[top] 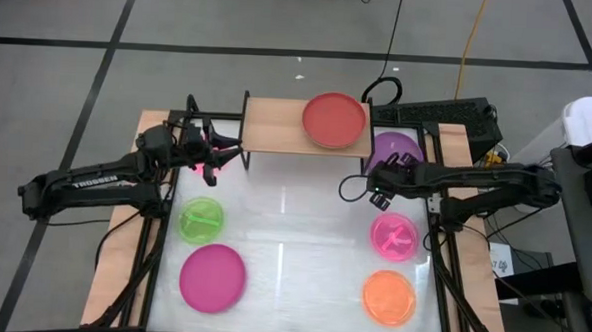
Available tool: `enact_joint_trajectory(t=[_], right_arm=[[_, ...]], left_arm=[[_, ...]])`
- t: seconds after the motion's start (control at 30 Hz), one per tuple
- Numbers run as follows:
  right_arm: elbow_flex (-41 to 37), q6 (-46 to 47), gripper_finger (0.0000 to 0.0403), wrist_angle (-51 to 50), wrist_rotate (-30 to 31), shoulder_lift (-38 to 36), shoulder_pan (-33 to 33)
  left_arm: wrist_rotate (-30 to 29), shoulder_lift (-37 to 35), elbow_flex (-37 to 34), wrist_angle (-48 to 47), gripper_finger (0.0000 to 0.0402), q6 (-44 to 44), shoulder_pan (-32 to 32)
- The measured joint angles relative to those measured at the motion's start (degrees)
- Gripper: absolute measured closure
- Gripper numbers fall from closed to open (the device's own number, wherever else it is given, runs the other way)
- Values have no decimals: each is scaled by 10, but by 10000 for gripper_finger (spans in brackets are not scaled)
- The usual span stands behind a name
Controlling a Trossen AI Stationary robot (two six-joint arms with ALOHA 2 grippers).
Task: Place and stack plates onto a shelf
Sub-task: Stack the purple plate on top of the brown plate on the shelf
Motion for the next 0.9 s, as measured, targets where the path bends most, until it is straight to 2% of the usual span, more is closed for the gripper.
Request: enact_joint_trajectory(t=[0.33,0.77,0.9], right_arm=[[-92,-63,259,125,-1,31,-72],[-152,-81,260,193,-16,31,-116],[-164,-85,278,214,-23,30,-122]], left_arm=[[0,1,0,-2,280,-6,0],[0,1,0,-3,280,-8,0],[0,1,0,-3,280,-8,0]])
